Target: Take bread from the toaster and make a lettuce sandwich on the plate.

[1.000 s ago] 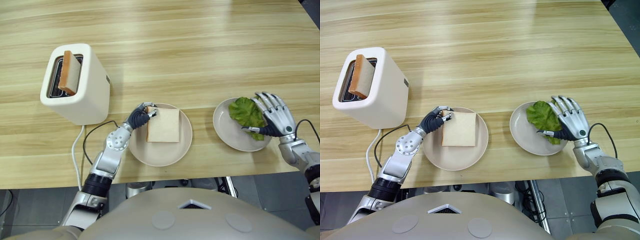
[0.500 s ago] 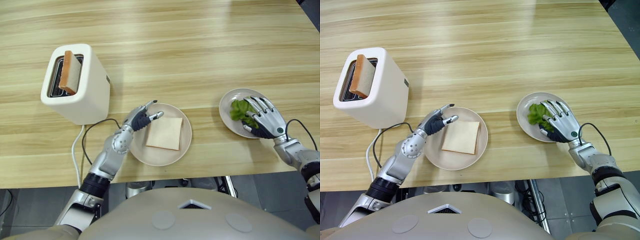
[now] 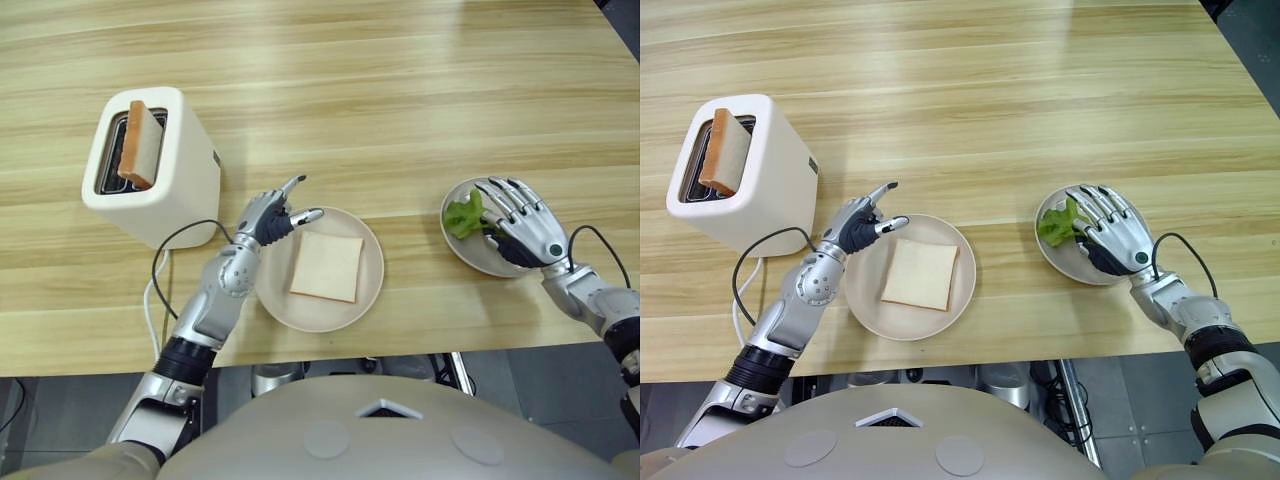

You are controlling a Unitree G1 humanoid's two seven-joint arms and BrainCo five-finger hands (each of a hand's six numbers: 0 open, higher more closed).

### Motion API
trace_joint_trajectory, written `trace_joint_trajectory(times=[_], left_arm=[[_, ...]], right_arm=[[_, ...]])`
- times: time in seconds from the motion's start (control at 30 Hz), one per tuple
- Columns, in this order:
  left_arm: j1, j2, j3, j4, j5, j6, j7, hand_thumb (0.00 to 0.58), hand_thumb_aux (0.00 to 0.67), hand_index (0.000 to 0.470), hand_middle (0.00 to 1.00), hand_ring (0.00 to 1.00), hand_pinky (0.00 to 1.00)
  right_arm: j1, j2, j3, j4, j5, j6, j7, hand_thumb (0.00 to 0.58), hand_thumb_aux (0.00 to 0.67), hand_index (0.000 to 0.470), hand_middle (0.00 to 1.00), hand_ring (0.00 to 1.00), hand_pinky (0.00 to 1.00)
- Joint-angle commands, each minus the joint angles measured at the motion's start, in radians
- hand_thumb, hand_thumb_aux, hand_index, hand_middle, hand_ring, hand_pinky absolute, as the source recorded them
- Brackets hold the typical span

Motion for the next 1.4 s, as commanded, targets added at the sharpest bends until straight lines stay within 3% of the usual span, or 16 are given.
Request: trace_joint_trajectory(times=[0.03,0.07,0.3,0.53,0.8,1.0,1.17,1.4], left_arm=[[-0.013,0.005,0.046,-0.041,-0.003,0.004,0.016,0.000,0.000,0.000,0.91,0.91,0.91],[-0.018,0.004,0.058,-0.052,-0.007,0.005,0.020,0.000,0.000,0.000,0.87,0.87,0.87],[-0.076,-0.002,0.211,-0.163,-0.055,0.007,0.069,0.000,0.000,0.000,0.87,0.87,0.87],[-0.088,0.011,0.292,-0.281,-0.069,0.020,0.045,0.000,0.000,0.000,0.87,0.87,0.87],[-0.108,0.064,0.352,-0.369,-0.037,0.041,0.013,0.000,0.000,0.000,0.84,0.84,0.84],[-0.102,0.143,0.491,-0.399,-0.031,0.078,0.005,0.000,0.000,0.000,0.82,0.82,0.82],[-0.069,0.177,0.614,-0.376,-0.062,0.093,0.014,0.000,0.000,0.000,0.83,0.83,0.83],[-0.006,0.193,0.661,-0.304,-0.040,0.110,0.025,0.000,0.000,0.000,0.82,0.82,0.82]], right_arm=[[-0.005,-0.030,-0.052,-0.085,0.058,-0.049,0.040,0.580,0.670,0.460,0.45,0.45,0.45],[-0.008,-0.031,-0.067,-0.107,0.088,-0.078,0.063,0.580,0.670,0.460,1.00,1.00,1.00],[-0.028,0.002,-0.155,-0.334,0.185,-0.177,0.172,0.580,0.670,0.460,1.00,1.00,1.00],[-0.091,0.144,-0.137,-0.454,0.165,-0.208,0.284,0.580,0.670,0.460,1.00,1.00,1.00],[-0.241,0.352,-0.006,-0.321,0.044,-0.249,0.287,0.580,0.670,0.460,1.00,1.00,1.00],[-0.327,0.478,0.138,-0.140,-0.068,-0.253,0.233,0.580,0.670,0.460,1.00,1.00,1.00],[-0.328,0.516,0.253,-0.077,-0.117,-0.293,0.241,0.580,0.670,0.460,1.00,1.00,1.00],[-0.302,0.505,0.337,-0.068,-0.127,-0.331,0.269,0.580,0.670,0.460,1.00,1.00,1.00]])
